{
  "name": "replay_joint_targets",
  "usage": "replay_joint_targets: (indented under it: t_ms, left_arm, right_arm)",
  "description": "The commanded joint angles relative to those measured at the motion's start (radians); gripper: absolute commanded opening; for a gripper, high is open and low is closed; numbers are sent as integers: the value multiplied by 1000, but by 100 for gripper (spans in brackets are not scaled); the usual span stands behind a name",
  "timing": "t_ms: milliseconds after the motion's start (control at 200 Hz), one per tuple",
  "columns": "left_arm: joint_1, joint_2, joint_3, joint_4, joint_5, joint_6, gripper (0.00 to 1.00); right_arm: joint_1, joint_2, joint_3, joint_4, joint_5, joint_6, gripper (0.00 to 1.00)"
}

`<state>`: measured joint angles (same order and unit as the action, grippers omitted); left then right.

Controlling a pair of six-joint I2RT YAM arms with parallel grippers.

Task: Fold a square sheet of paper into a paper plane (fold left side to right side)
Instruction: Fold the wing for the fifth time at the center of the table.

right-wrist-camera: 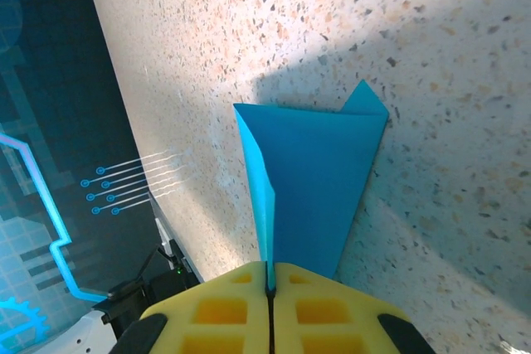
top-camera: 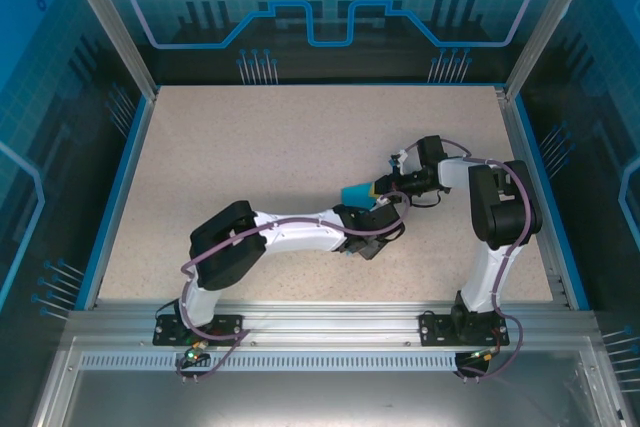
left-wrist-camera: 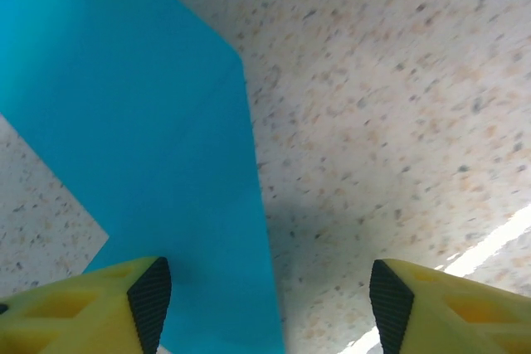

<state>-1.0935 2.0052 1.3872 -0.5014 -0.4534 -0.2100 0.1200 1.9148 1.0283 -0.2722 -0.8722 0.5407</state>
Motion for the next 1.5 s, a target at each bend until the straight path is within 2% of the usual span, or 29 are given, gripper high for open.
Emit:
replay_joint_targets:
  t_ms: [0, 375, 835, 1065, 1231, 1286, 1496]
  left_arm:
    - [-8, 30, 39, -62, -60, -11, 66]
    - [-9, 66, 47, -71, -75, -23, 51]
    - [-6, 82, 48, -80, -104, -52, 38]
    - [-1, 81, 45, -73, -89, -61, 29]
    - [9, 75, 30, -59, -66, -76, 26]
    - [14, 74, 26, -55, -54, -82, 26]
    - [33, 52, -12, -10, 7, -96, 25]
  right_arm:
    - [6, -5, -8, -13, 6, 21, 6]
    - [12, 10, -7, -16, 10, 16, 7]
    - [15, 15, 0, -45, 22, -10, 10]
    - [14, 15, 7, -59, 31, -22, 12]
    - [14, 15, 8, -61, 30, -24, 14]
    - [14, 12, 7, -62, 32, -27, 15]
    - [-14, -59, -12, -56, 69, -30, 30]
